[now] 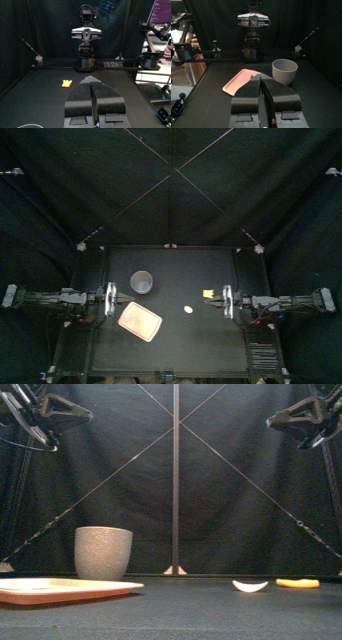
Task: Pick the chip then place it in the grey bowl
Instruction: Pick the chip
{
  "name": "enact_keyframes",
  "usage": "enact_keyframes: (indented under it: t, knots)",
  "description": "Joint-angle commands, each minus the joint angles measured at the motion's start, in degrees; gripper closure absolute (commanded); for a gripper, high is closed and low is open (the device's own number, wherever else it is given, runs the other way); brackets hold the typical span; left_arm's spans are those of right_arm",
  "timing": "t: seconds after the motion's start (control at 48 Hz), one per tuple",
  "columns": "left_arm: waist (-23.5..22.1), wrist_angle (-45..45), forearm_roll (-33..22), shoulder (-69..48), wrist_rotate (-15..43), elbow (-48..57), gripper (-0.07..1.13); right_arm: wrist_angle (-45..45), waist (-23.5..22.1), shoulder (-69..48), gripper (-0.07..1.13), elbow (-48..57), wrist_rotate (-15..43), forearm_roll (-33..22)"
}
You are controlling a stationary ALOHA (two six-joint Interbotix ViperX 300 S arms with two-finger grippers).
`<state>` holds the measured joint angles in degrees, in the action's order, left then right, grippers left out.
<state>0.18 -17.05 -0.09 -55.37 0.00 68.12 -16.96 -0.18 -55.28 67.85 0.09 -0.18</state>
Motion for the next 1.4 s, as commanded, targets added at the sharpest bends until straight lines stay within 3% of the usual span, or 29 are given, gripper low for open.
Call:
enact_keyframes:
  t: [0.021,0.167,0.271,0.479,0.729,0.875,0.958,1.125,1.208,1.271,1.396]
  knots:
    - [0.3,-0.2,0.0,0.5,0.2,-0.1,1.09,-0.1,-0.7,2.2,1.04,-0.3,0.2,0.0]
    - [0.4,-0.4,-0.1,0.5,0.2,-0.1,1.08,0.1,-0.9,6.9,1.04,0.5,1.8,2.3]
    - [0.4,-0.4,-0.1,0.5,0.1,-0.1,1.07,0.1,-0.4,11.6,1.04,1.3,6.7,9.7]
    - [0.8,-0.4,-0.1,0.5,0.2,0.2,1.07,0.8,3.5,19.6,1.03,4.7,22.9,27.0]
    - [1.7,-0.4,-1.1,0.5,-0.3,0.4,1.07,2.1,4.2,23.9,1.01,5.7,41.3,36.3]
    - [1.8,-0.4,-2.1,0.5,0.1,1.0,1.07,4.9,3.8,25.4,0.84,4.0,52.0,36.8]
    - [1.8,-0.4,-2.0,0.5,0.2,1.2,1.07,5.5,3.3,26.2,0.65,3.6,55.8,35.1]
    - [1.8,-0.4,-2.2,0.5,0.1,2.3,1.07,5.8,2.4,28.9,0.22,1.9,57.0,29.4]
    - [1.8,-0.5,-2.1,0.5,0.2,2.7,1.07,6.0,1.8,31.7,0.07,0.4,57.0,27.9]
    - [2.0,-0.4,-2.0,0.5,0.2,2.5,1.07,6.3,0.4,35.1,0.01,-1.0,57.0,27.9]
    - [1.9,-0.5,-1.9,0.5,0.1,2.5,1.07,9.5,-2.9,41.3,0.02,-2.8,57.0,27.5]
